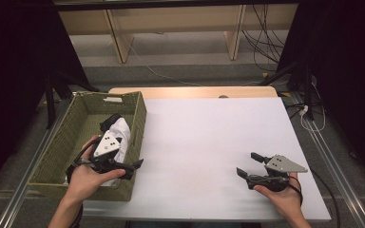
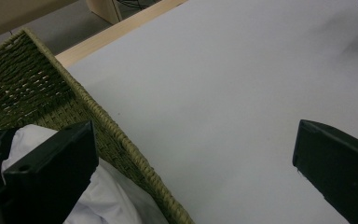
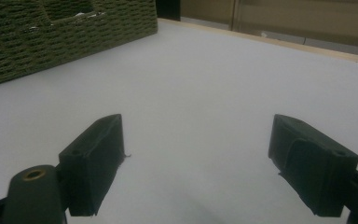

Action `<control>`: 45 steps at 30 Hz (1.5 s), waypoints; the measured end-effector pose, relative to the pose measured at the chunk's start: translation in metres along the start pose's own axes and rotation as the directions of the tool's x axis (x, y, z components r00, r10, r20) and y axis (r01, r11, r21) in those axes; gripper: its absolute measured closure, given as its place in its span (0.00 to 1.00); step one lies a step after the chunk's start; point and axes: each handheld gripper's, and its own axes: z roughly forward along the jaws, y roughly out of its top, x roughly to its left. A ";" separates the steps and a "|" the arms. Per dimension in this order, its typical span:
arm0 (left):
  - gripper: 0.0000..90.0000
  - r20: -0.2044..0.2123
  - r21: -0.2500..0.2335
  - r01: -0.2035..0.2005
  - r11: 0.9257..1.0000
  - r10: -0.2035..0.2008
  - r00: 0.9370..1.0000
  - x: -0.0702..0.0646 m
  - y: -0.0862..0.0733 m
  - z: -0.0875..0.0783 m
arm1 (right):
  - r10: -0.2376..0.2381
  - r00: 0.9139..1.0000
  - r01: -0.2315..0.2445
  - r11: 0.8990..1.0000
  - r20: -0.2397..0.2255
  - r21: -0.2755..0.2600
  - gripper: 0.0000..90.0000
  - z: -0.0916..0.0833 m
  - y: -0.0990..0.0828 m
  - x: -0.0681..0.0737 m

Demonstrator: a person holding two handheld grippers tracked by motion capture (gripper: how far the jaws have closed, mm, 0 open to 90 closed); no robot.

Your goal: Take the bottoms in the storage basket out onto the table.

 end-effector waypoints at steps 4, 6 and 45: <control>0.00 -0.007 -0.008 0.004 1.000 -0.004 1.000 0.001 0.000 -0.001 | -0.001 1.000 0.001 1.000 0.001 0.002 0.21 0.000 0.000 0.000; 0.00 -0.010 -0.009 0.007 1.000 -0.007 1.000 0.002 0.000 -0.002 | 0.003 1.000 -0.003 1.000 -0.001 -0.007 0.21 0.001 0.000 0.000; 0.05 -0.093 0.102 0.132 0.986 -0.123 0.988 0.067 -0.019 0.009 | -0.001 1.000 0.001 1.000 0.020 0.006 0.21 0.001 0.000 -0.001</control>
